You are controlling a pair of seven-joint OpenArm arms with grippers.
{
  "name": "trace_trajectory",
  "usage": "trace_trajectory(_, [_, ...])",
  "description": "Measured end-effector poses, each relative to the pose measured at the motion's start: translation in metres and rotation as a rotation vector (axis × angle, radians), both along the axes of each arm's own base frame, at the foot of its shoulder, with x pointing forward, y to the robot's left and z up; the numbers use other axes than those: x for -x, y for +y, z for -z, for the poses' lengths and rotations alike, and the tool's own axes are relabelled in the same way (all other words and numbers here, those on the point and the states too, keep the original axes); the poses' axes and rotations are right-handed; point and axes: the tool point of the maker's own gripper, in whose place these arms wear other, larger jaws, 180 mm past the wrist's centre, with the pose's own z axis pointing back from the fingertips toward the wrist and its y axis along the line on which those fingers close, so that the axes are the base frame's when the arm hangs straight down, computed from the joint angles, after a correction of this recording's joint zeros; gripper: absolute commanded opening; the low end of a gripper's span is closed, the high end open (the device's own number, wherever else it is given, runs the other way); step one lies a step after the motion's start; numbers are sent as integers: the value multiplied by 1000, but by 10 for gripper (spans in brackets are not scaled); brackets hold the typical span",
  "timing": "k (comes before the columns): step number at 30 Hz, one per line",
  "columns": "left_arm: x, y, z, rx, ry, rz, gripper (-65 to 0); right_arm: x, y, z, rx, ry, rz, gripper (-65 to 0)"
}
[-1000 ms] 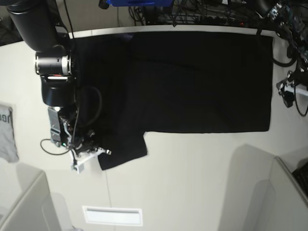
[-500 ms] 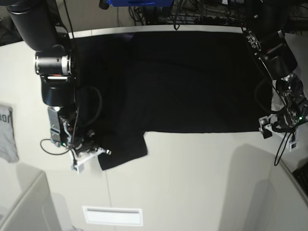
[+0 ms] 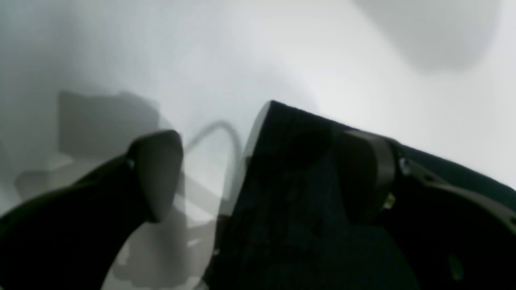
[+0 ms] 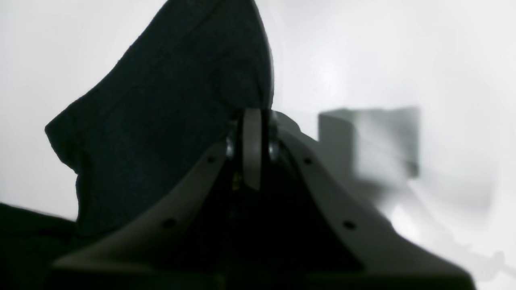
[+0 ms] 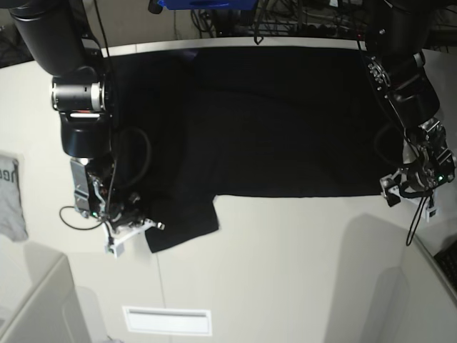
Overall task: Fold the T-shirt properly
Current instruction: 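Move the left gripper to the opposite hem corner and grasp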
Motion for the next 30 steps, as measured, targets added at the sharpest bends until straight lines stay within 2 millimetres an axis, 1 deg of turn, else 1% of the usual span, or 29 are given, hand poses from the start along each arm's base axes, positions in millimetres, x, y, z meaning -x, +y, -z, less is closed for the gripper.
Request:
trace_trajectory(4, [-5,-6,2,-37,8,47,-74,0,0,0,0,0,0,-650])
trace_trajectory(7, [-13,-13,4,-30,-1,60,-74,0,1,0,-1,-1,-1,-650])
trace_trajectory(11, [-17,-13,6,-9,0,51,-79,0,1,0,-1,0,-1,-650])
trace_trajectory(12, [-17,-13,6,-9,-2,53,-102,0,1,0,-1,0,-1,-650])
trace_trajectory(13, [-18,-13,6,-12,-6,54,-138,0,1,0,-1,0,-1,-650])
trace_trajectory(16, [-19,-10,8,-27,-24,47,-298,0,1,0,-1,0,-1,-650])
trace_trajectory(18, [-19,-10,8,-29,-27,47,-378,0,1,0,-1,0,-1,-650])
trace_trajectory(20, [-19,-14,10,-23,-27,50,-443,0,1,0,-1,0,-1,-650])
trace_trajectory(22, [-21,-19,11,-13,-31,52,-545,0,1,0,-1,0,-1,-650])
trace_trajectory(23, [-21,-20,11,-8,-34,52,-624,0,1,0,-1,0,-1,-650])
trace_trajectory(24, [-22,-21,11,-3,-37,51,-650,0,1,0,-1,0,-1,-650])
trace_trajectory(30, [-23,-22,10,0,-34,54,-650,0,1,-1,5,-7,-6,-650])
